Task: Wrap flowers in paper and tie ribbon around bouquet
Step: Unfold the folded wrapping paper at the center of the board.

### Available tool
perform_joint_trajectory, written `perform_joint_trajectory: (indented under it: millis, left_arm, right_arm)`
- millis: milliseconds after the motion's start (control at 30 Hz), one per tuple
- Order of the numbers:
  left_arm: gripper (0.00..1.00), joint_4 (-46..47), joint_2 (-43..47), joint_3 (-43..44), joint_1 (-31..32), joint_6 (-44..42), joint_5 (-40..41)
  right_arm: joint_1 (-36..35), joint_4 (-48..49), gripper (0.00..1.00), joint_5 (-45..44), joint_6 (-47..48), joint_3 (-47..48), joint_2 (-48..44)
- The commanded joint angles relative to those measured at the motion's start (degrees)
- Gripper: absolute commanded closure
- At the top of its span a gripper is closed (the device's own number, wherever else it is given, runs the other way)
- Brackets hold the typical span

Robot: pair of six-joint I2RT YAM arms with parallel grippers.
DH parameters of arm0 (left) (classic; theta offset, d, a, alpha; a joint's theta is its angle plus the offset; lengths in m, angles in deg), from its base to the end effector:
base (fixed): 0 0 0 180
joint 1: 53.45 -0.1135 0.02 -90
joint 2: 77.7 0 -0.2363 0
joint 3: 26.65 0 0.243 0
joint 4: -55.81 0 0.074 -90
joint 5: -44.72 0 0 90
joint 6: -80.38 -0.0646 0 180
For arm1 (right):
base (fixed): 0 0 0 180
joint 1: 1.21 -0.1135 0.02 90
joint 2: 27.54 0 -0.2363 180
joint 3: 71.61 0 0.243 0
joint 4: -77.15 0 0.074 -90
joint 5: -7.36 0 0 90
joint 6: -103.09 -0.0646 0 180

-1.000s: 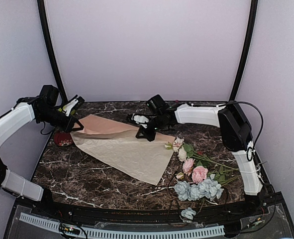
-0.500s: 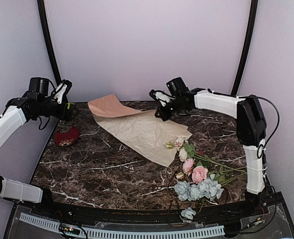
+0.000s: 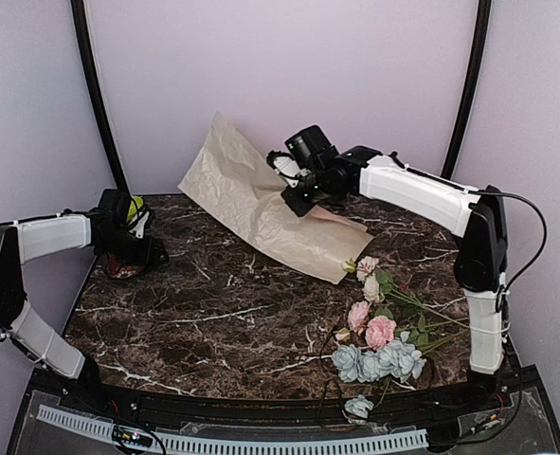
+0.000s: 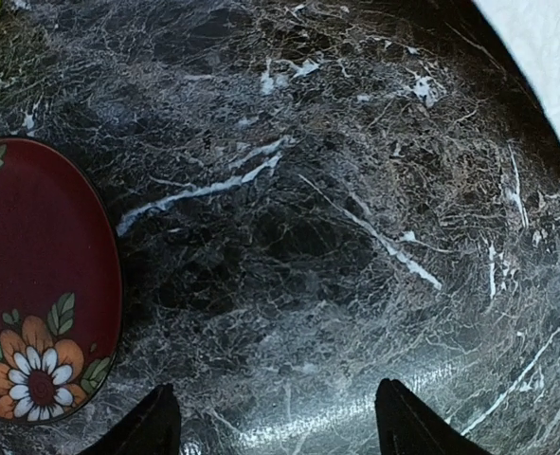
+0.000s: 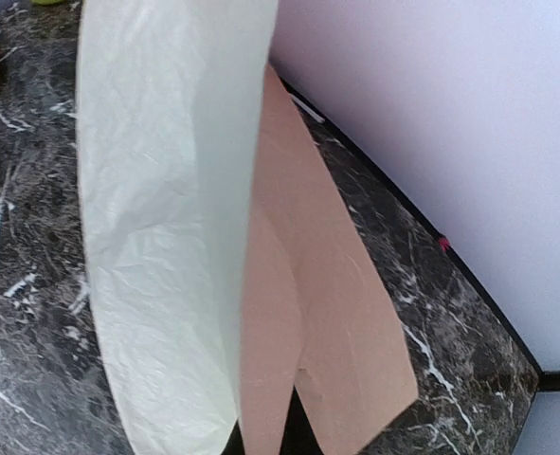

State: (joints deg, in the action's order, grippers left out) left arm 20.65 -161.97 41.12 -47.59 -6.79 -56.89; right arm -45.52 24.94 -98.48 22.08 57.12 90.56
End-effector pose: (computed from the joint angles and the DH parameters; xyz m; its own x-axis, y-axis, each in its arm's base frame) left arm 0.3116 -0.0450 0.1719 -0.7904 0.0325 -0.6118 0.1854 0.9645 -0.1883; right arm 0.3500 0.3171 0.2764 -0.3869 -0.5878 -0.7105 -0.5937 0.7484 -0.2958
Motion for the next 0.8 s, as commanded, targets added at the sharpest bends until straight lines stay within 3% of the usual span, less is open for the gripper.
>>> perform_joint_trajectory:
  millis: [0, 200, 433, 600, 767]
  left_arm:
    - [0.28, 0.93, -1.16, 3.14, -1.67, 4.27, 1.53]
    - [0.32, -0.15, -7.33, 4.67, -4.67, 4.51, -1.29]
    - [0.37, 1.95, -14.1, 8.65, -4.67, 5.37, -3.71]
    - [0.38, 2.62, -18.95, 13.32, -4.61, 4.57, -4.44]
    - [0.38, -2.1, -21.61, 19.65, -5.0, 2.08, -1.67]
  right_arm:
    - [-7.42, -6.88, 1.0, -7.26, -4.84, 5.02, 8.59]
    - [-15.26, -7.9, 1.0, -4.33, -12.99, 7.86, 12.39]
    - [-17.44, -1.21, 1.0, 12.87, -22.22, 5.1, 11.47]
    - [-17.56, 11.57, 1.0, 29.77, -30.01, -0.28, 9.61]
    - [-17.47, 24.21, 1.0, 36.22, -39.84, -5.53, 9.88]
